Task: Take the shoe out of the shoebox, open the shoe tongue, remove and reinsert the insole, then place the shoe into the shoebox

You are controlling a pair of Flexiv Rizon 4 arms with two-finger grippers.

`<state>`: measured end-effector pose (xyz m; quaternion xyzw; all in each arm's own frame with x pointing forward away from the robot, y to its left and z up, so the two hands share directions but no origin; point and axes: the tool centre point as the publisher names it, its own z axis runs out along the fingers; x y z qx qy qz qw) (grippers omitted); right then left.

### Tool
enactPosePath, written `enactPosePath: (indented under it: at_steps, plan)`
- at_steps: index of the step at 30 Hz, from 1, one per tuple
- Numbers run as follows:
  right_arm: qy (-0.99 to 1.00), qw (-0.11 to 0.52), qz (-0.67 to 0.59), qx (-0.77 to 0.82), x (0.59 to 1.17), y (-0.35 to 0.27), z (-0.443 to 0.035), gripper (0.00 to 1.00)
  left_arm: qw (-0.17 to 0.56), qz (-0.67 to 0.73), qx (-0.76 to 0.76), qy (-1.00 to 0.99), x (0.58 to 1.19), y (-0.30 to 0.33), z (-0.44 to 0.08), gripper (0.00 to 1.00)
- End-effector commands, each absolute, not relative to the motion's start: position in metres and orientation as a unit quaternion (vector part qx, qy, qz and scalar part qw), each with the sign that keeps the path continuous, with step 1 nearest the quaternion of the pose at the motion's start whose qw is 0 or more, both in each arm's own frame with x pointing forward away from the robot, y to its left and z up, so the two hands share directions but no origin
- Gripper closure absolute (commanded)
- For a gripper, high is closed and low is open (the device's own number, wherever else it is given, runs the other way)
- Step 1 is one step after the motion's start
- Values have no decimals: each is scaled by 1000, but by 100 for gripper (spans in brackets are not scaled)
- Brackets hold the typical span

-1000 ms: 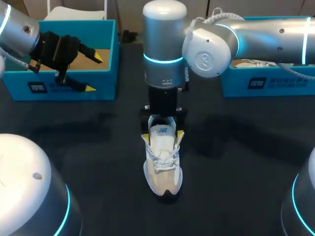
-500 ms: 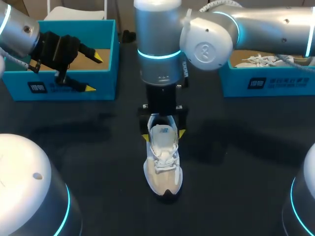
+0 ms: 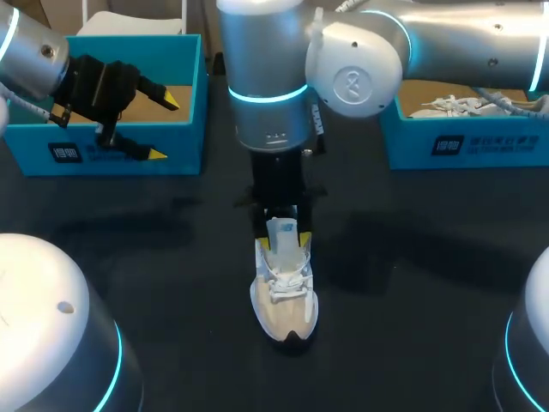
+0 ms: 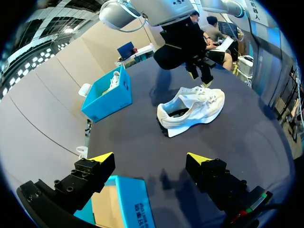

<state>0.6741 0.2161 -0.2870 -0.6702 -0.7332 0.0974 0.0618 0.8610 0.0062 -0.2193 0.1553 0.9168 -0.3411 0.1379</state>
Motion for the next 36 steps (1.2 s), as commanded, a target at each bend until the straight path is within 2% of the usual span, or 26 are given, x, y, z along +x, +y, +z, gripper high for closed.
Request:
enactPosePath:
  at_steps: [1, 4, 17, 26, 36]
  plan:
    - [-734, 65, 95, -669, 679, 216, -297, 83, 137, -340, 156, 917, 861, 6, -219, 0]
    - [-737, 69, 93, -666, 686, 215, -307, 88, 137, -340, 156, 917, 861, 6, -219, 0]
    - [-743, 72, 87, -659, 712, 205, -339, 81, 137, -340, 156, 917, 861, 6, -219, 0]
    - [-746, 65, 75, -659, 709, 205, -327, 77, 137, -340, 156, 917, 861, 6, -219, 0]
    - [-754, 79, 64, -649, 720, 205, -349, 75, 137, -340, 156, 917, 861, 6, -219, 0]
